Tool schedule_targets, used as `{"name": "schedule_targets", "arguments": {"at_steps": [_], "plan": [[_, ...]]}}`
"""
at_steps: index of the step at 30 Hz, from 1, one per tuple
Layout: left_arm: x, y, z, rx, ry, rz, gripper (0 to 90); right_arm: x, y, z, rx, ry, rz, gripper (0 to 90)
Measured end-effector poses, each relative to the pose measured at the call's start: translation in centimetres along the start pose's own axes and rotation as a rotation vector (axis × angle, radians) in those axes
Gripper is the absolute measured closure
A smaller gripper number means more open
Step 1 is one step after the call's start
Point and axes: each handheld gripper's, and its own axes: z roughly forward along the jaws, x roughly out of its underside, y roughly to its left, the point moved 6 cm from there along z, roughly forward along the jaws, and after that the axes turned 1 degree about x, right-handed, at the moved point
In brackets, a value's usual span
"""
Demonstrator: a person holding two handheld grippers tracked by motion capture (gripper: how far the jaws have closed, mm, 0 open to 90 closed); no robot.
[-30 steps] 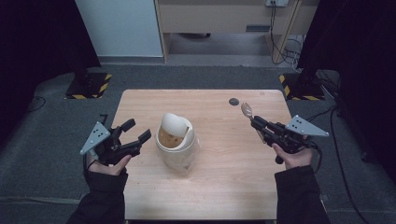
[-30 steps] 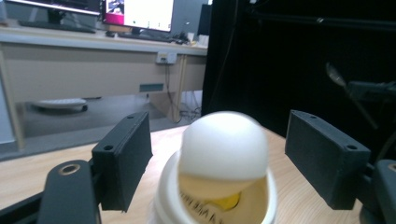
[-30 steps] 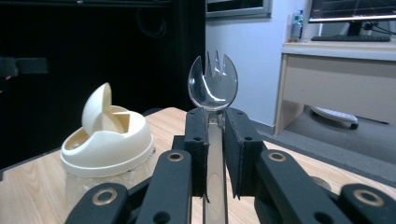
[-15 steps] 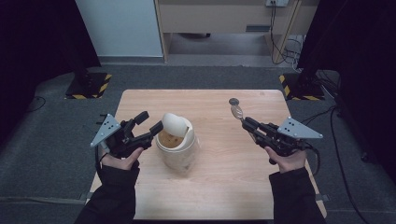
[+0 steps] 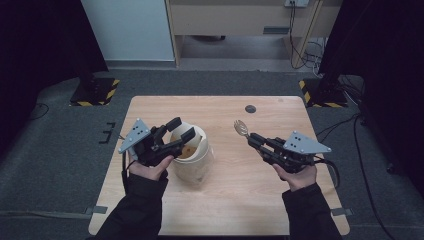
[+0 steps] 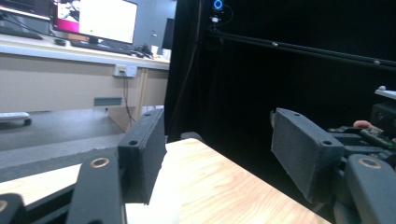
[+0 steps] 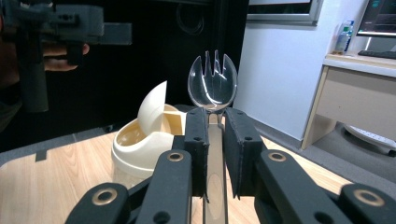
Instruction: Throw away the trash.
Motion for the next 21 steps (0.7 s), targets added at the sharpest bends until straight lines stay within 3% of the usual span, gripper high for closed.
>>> {"name": "schedule_targets", "arguments": {"at_steps": [21], "plan": [[1.2, -4.1, 5.7, 0.085, 0.045, -0.029, 43.2, -0.2, 1.5, 0.4, -0.048, -0.027, -0.017, 80.1]]}}
